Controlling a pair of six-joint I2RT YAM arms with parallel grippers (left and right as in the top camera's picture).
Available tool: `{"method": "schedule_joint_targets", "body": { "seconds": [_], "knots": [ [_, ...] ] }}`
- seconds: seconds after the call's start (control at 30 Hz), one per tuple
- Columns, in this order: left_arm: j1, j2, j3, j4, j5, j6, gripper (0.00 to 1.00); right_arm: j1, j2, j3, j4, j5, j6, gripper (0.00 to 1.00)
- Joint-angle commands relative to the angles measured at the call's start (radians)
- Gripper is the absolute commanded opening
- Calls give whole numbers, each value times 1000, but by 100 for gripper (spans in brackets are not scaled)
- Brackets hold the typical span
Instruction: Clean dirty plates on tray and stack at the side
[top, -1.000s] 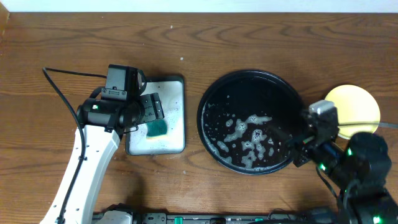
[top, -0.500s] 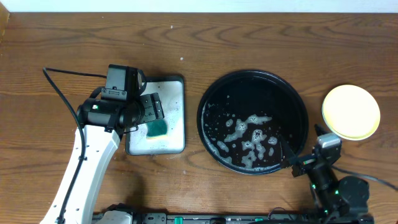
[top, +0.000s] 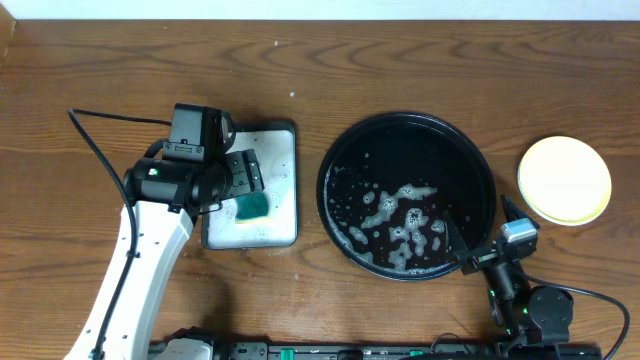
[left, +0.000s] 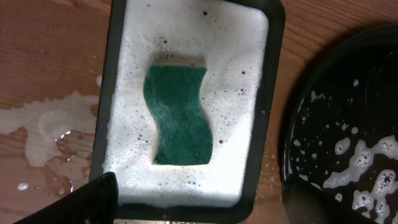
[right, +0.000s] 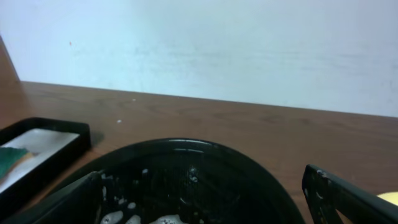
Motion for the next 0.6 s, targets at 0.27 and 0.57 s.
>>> {"method": "schedule_joint_targets", "body": {
  "seconds": [0.27,0.57],
  "knots": [
    [3,1,19,-2,2,6,84,-8,-3,-1,-54,18,-25,99],
    [3,1,18,-2,2,5,84,-8,-3,-1,-54,18,-25,99]
  ]
}}
